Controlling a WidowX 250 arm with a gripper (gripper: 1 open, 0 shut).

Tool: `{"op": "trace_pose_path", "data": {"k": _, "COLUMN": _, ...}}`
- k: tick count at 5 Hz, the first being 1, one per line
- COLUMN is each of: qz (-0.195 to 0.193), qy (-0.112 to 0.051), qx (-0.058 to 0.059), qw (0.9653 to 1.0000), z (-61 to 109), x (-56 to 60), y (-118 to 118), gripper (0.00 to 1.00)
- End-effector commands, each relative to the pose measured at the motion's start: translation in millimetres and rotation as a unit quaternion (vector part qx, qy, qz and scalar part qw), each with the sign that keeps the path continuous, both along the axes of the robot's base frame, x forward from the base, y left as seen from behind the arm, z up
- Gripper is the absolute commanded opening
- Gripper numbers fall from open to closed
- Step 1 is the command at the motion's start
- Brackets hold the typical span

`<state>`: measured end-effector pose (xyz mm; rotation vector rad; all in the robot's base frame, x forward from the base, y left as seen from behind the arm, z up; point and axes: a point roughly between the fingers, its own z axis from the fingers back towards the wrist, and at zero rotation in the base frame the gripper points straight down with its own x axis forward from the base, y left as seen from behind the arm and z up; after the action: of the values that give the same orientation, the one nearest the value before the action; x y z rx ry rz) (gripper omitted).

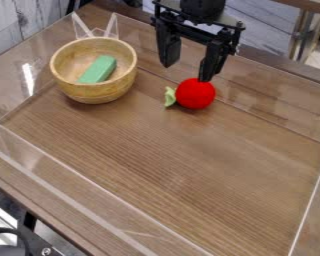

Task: Remove the green stick from the brown bowl and put it on the table

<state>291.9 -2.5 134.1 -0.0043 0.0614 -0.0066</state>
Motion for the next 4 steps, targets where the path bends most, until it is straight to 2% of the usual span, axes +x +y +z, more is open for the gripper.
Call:
{"op": "trace_pose_path", "data": {"k": 1, "qz": 0.001, "qy": 0.009, "qx": -0.002, "qw": 1.0000, "z": -6.1, "x": -2.2, "y": 6, "gripper": 1.00}}
{"op": "trace_pose_path", "data": {"k": 2, "qz": 0.010, "qy": -0.002, "qx": -0.009, "qw": 0.9999, "z": -1.5, "x": -4.4, "y": 31, "gripper": 1.00}}
{"op": "trace_pose_path", "data": {"k": 3, "qz": 0.015, "qy": -0.018, "qx": -0.011, "qw": 0.9997, "z": 3.2, "x": -9.3, "y": 69, "gripper": 1.00}}
{"op": "trace_pose_path", "data": {"k": 4, "qz": 0.027, "qy": -0.034, "qx": -0.005, "qw": 0.9991, "z": 6.0, "x": -12.6, "y": 106, "gripper": 1.00}}
